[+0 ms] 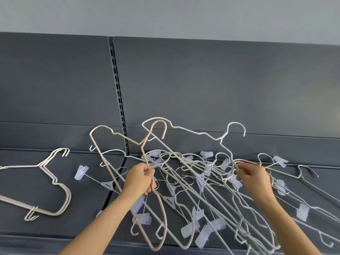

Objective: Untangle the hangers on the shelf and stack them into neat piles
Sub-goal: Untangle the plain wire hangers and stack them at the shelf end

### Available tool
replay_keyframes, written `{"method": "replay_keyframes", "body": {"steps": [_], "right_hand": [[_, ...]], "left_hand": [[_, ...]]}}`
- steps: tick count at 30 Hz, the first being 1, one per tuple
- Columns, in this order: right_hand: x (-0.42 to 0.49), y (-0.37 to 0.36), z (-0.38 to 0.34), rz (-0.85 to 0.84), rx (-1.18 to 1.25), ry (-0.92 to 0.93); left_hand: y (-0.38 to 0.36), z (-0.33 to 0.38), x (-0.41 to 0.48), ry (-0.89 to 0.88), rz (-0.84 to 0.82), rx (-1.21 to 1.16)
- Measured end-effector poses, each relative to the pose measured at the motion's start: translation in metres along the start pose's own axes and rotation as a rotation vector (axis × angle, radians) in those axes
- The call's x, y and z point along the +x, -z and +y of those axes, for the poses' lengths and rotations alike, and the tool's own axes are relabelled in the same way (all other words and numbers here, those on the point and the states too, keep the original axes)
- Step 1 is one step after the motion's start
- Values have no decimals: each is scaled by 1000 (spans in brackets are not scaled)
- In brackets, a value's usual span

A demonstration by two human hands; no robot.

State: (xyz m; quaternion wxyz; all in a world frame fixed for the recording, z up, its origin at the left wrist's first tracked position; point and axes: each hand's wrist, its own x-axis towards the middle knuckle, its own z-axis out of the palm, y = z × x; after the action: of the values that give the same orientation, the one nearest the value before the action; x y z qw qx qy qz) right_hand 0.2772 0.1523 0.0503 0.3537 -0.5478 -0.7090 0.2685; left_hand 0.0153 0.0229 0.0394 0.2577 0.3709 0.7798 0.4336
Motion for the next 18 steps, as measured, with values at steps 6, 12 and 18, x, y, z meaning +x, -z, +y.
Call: {"method": "replay_keyframes", "body": {"steps": [6, 12, 18], "right_hand": [[-2, -1, 2, -24, 120, -12], [0, -24, -15, -133, 156, 26], [-11, -74, -54, -265, 143, 103]], "left_hand": [[19, -3, -1, 8, 50, 87], [56, -11, -16, 64, 145, 116], [119, -43, -29, 167, 256, 93]]}}
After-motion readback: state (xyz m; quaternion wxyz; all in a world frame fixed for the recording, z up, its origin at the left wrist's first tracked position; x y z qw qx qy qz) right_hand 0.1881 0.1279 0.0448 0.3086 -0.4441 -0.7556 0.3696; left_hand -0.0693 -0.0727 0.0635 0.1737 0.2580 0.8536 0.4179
